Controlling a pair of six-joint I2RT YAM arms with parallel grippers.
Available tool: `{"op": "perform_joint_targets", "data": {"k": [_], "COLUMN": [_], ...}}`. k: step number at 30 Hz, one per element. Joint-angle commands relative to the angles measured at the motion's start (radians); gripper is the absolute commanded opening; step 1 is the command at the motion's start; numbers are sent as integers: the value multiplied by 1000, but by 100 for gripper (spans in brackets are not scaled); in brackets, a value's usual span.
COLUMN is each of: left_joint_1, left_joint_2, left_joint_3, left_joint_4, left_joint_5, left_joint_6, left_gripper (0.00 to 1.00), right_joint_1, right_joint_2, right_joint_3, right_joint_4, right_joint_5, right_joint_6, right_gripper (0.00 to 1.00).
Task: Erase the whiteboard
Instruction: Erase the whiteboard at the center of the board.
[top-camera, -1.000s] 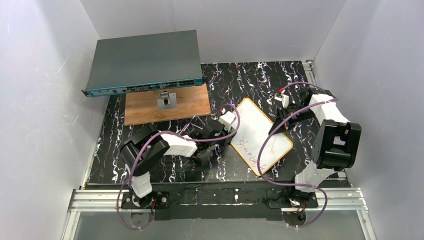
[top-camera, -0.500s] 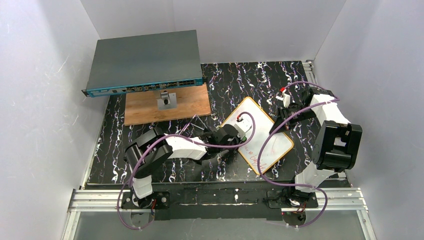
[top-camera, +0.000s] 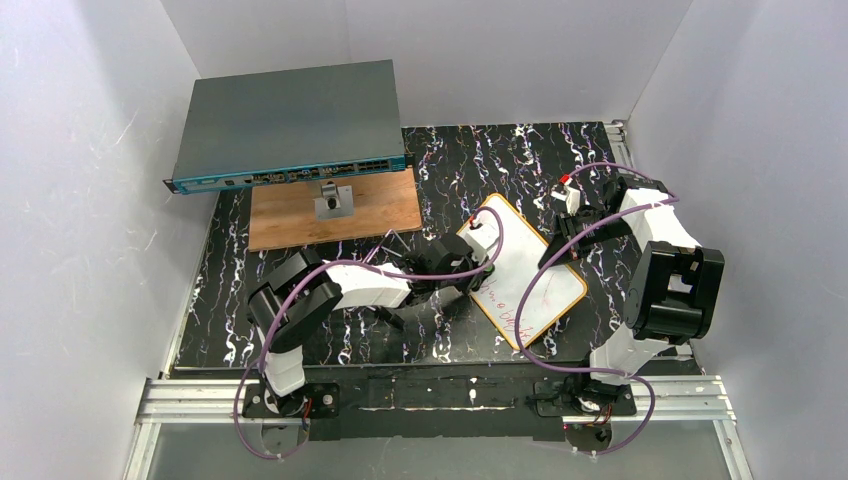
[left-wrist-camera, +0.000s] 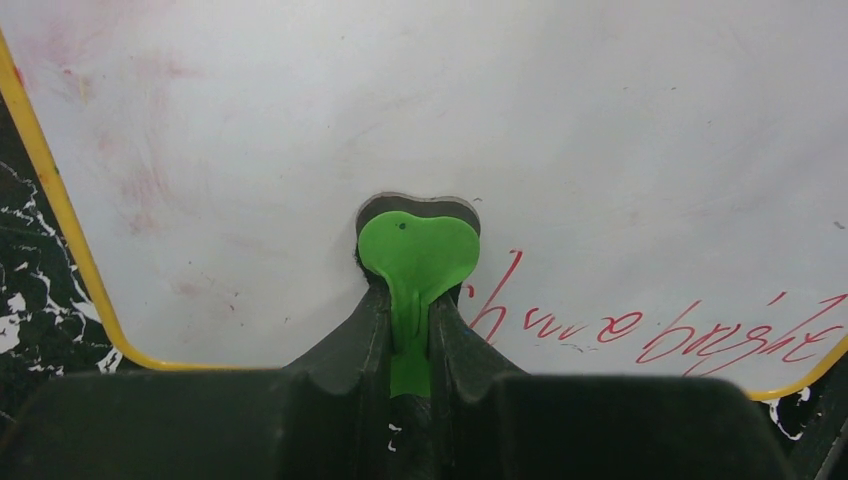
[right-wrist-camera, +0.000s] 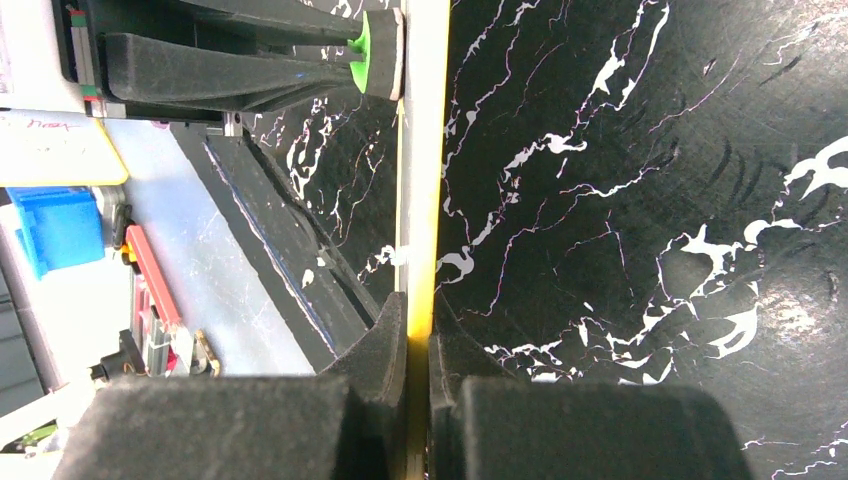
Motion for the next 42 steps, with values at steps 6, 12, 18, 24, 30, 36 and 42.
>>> {"op": "perform_joint_targets", "data": {"k": [6, 12, 18, 24, 30, 36, 42], "left_joint_1": [-30, -46, -61, -83, -86, -50, 15], "left_joint_2": [45, 83, 66, 68, 82, 84, 42], "left_joint_3": [-85, -144, -123, -12, 31, -62, -156], "left_joint_4": [145, 159, 127, 135, 134, 139, 71], "left_joint_5": [88, 83, 136, 215, 222, 81, -67], "left_joint_6": [26, 51, 92, 71, 60, 37, 0], "left_gripper": [0, 0, 0, 0, 0, 0, 0], "right_joint_1": [32, 34, 35, 35, 36, 35, 36], "right_joint_2": [-26, -25, -25, -25, -29, -34, -32], "right_joint_3": [-13, -13, -13, -13, -14, -14, -13], "right_joint_4": [14, 14, 14, 13, 13, 14, 13], "right_joint_5": [-51, -52, -52, -52, -52, -52, -53], "right_joint_6": [-124, -124, -124, -124, -125, -127, -127], "right_gripper": [1, 1, 1, 1, 1, 1, 1]}}
